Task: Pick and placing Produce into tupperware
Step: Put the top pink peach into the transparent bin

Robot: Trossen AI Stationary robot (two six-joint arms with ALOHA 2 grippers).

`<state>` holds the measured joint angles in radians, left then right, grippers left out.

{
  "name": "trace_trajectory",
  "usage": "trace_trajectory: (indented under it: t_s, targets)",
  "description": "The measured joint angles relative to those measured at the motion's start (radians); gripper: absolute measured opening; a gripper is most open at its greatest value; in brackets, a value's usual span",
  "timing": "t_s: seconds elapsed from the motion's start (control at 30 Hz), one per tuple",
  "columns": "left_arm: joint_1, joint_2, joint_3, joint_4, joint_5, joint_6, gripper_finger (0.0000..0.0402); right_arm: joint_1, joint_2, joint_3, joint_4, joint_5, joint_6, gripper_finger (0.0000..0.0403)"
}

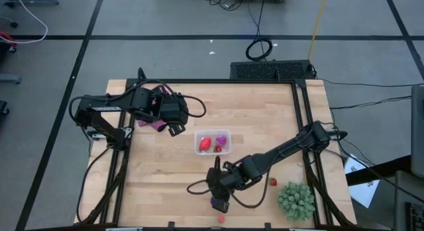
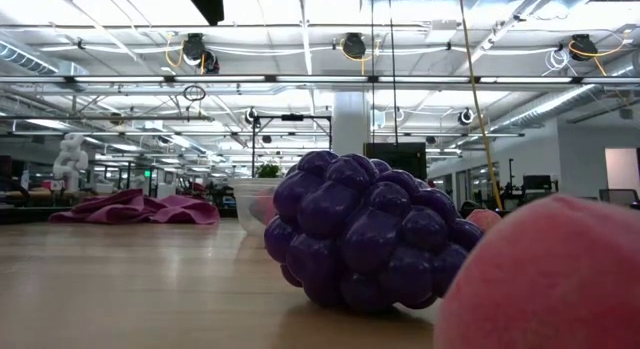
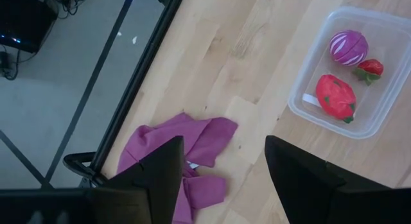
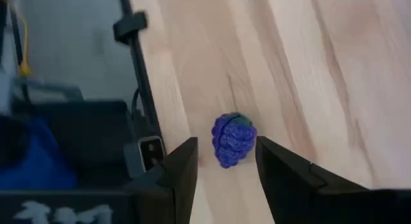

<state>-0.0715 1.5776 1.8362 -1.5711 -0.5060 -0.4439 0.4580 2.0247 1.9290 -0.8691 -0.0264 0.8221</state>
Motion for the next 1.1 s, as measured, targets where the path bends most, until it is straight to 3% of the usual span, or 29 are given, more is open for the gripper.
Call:
trace_trajectory:
  t_s: [0.1, 0.23, 0.7, 1.1]
  targets:
    - [0.0, 0.0, 0.0, 0.0, 0.0, 0.013, 0.0223, 0.0, 0.0, 0.0, -0.005, 0.001, 0.114, 0.0148]
    - [0.0, 0.0, 0.0, 0.0, 0.0, 0.032, 0.0223, 0.0, 0.0, 0.0, -0.041, 0.0, 0.149, 0.0148]
    - [0.0, 0.0, 0.0, 0.0, -0.001, 0.048, 0.0223, -0.085, 0.0, -0.001, -0.481, 0.085, -0.002, 0.0148]
    - [0.0, 0.0, 0.0, 0.0, -0.001, 0.056, 0.0223, -0.122, -0.001, -0.161, -0.479, 0.081, -0.097, 0.0148]
